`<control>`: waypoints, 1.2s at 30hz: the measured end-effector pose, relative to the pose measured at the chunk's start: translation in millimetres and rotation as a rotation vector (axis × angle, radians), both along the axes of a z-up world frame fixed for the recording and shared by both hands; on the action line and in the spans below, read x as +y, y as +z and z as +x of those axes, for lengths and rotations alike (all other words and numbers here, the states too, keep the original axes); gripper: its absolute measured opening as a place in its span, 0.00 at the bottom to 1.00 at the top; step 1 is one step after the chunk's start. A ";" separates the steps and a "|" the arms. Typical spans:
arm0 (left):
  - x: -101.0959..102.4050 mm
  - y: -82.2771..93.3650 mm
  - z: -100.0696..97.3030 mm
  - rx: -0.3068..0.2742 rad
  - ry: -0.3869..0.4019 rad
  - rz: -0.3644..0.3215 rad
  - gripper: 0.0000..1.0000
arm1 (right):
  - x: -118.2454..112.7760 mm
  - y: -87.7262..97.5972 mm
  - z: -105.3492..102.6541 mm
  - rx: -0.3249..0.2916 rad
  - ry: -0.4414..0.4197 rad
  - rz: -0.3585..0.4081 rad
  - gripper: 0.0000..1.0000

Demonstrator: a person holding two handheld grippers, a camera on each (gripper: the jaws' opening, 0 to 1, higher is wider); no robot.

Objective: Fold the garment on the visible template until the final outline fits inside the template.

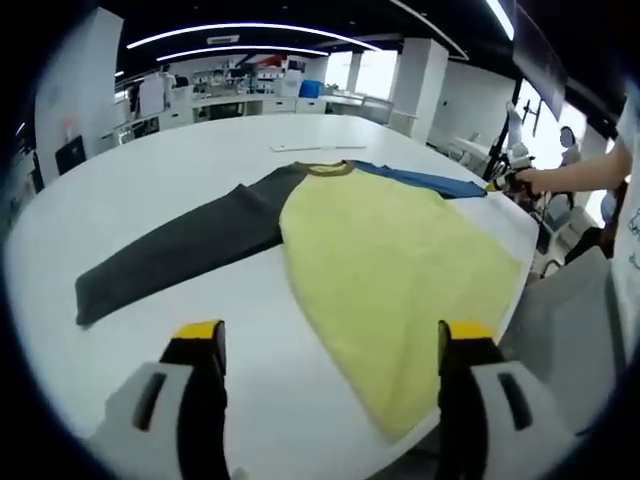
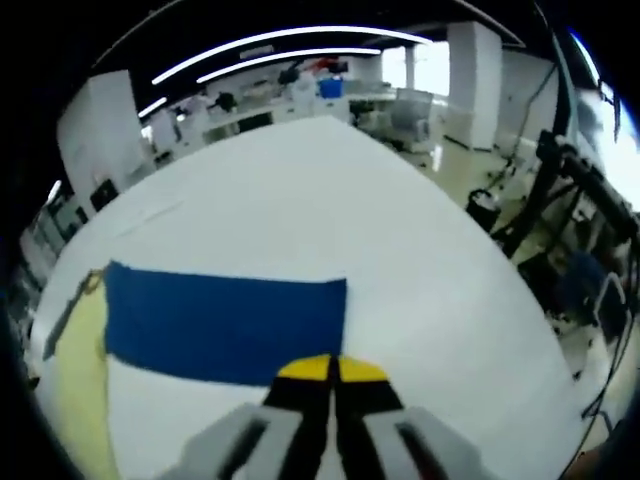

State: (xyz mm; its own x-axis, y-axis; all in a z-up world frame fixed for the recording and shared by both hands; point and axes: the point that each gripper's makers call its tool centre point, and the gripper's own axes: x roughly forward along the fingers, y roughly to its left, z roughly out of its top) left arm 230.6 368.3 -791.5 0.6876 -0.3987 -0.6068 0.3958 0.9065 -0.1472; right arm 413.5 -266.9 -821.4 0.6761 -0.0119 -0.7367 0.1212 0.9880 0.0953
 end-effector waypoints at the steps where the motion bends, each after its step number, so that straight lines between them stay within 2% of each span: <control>1: -0.8 0.5 0.3 -0.004 -0.001 -0.001 0.85 | -2.4 2.1 2.0 -0.008 0.001 -0.003 0.00; 9: -7.0 3.7 2.5 -0.027 -0.023 -0.005 0.84 | 14.9 30.9 10.6 -0.066 0.018 0.048 0.00; 12: -11.1 6.3 3.4 -0.040 -0.026 -0.011 0.84 | 29.9 45.3 14.9 -0.097 0.025 0.092 0.00; 18: -14.2 8.1 2.4 -0.056 -0.038 -0.015 0.84 | 61.1 61.9 32.9 -0.131 0.084 0.140 0.00; 21: -13.1 8.7 2.0 -0.063 -0.041 -0.016 0.84 | 95.5 77.2 34.4 -0.151 0.136 0.164 0.00; 27: -16.8 12.1 0.1 -0.077 -0.048 -0.021 0.83 | 139.5 96.4 50.0 -0.180 0.244 0.186 0.00; 30: -18.3 14.6 -0.2 -0.085 -0.057 -0.018 0.83 | 177.4 107.1 51.0 -0.191 0.312 0.200 0.00; 34: -19.6 17.3 -1.7 -0.093 -0.064 -0.014 0.83 | 210.6 113.9 57.6 -0.205 0.375 0.223 0.00; 36: -19.4 18.0 -2.1 -0.099 -0.065 -0.013 0.83 | 234.6 116.7 59.6 -0.209 0.409 0.245 0.00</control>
State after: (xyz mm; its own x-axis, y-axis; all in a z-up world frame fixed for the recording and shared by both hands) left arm 228.5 349.0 -773.4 0.7167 -0.4518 -0.5312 0.4666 0.8768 -0.1161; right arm 473.0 -32.3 -704.6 0.7225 0.4397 -0.5335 -0.3165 0.8964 0.3102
